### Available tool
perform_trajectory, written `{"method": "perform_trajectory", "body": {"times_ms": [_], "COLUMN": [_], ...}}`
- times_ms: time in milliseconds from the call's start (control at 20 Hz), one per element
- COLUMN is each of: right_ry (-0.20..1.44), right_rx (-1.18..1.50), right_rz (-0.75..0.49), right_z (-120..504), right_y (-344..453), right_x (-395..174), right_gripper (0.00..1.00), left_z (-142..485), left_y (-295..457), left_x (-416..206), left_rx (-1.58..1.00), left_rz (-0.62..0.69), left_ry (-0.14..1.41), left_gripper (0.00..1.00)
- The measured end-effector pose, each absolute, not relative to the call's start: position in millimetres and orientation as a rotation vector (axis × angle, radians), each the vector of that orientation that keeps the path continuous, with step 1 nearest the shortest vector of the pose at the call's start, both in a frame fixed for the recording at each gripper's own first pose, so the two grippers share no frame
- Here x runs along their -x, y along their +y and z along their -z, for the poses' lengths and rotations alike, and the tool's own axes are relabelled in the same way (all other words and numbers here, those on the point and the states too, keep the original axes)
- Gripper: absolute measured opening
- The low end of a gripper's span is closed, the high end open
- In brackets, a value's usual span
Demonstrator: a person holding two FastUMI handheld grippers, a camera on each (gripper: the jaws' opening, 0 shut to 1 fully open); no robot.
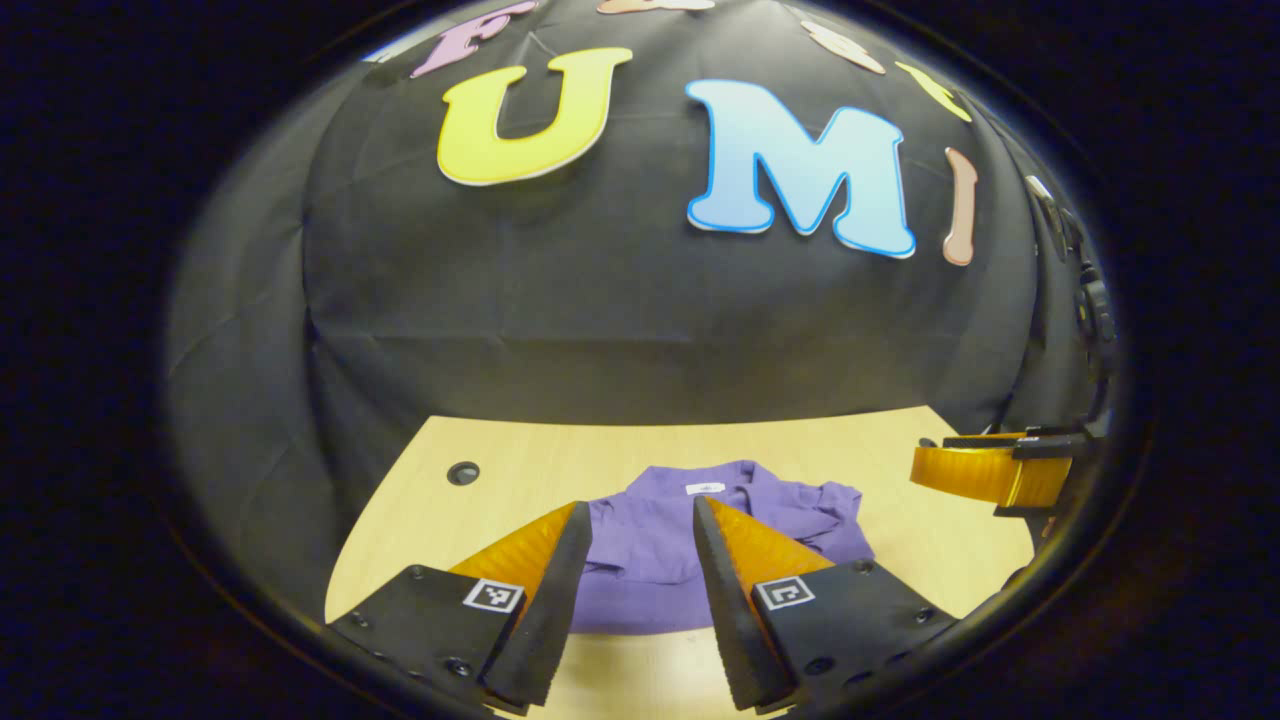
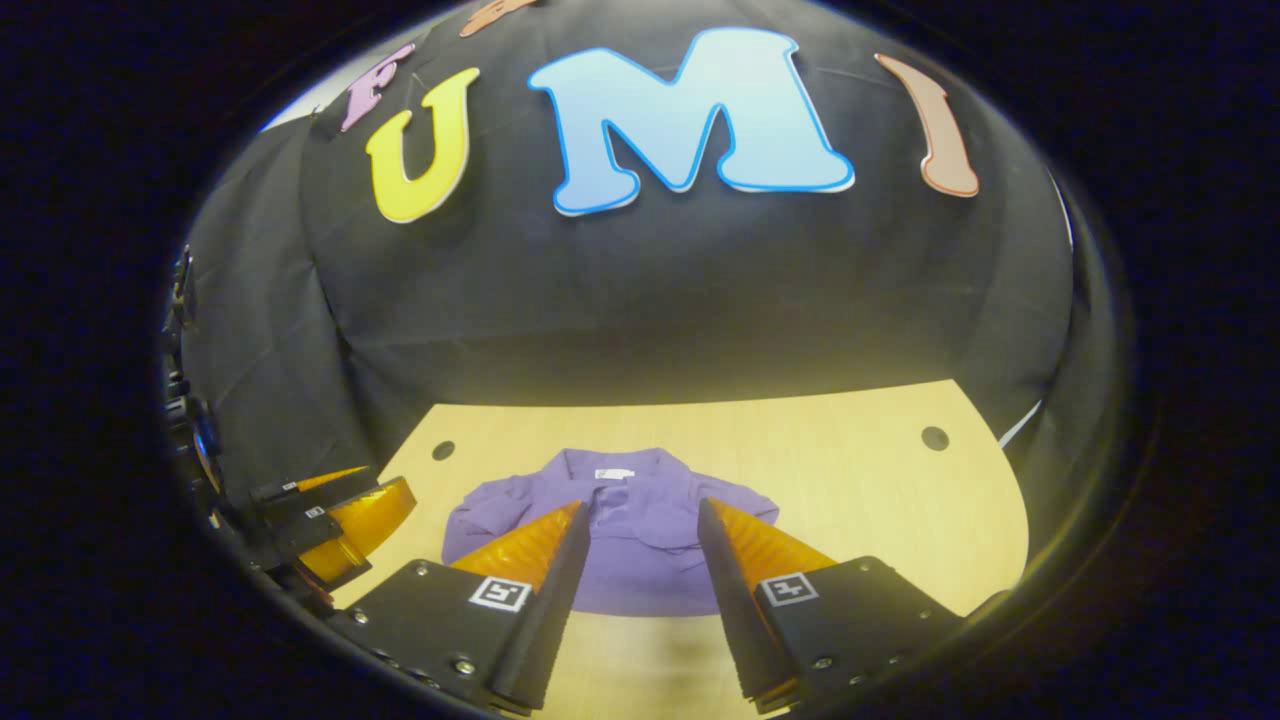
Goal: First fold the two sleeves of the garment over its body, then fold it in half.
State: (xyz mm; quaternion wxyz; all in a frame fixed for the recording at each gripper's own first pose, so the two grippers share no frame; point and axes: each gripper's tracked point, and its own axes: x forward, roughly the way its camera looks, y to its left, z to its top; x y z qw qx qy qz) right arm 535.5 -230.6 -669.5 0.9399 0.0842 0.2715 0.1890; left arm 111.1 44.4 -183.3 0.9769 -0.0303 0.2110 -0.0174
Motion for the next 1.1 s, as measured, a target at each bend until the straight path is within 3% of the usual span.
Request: {"method": "perform_trajectory", "body": {"times_ms": [350,400,600,900,1100], "right_ry": [0.393,0.373,0.316,0.281,0.279], "right_rx": [-0.178,-0.165,-0.157,-0.128,-0.137], "right_rz": [-0.37,-0.37,-0.374,-0.346,-0.304], "right_z": [630,627,616,610,611], "right_y": [-261,-262,-260,-255,-256], "right_x": [-461,-451,-414,-382,-370], "right_gripper": [0.68,0.65,0.69,0.65,0.69], "left_z": [140,137,124,112,112], "left_y": [41,41,46,45,44], "left_x": [-17,-6,29,50,55], "left_rx": [0.068,0.061,0.033,0.002,-0.001], "left_rz": [0.04,0.042,0.064,0.125,0.174], "left_ry": [0.357,0.35,0.313,0.272,0.271], "left_gripper": [0.69,0.69,0.69,0.69,0.7]}}
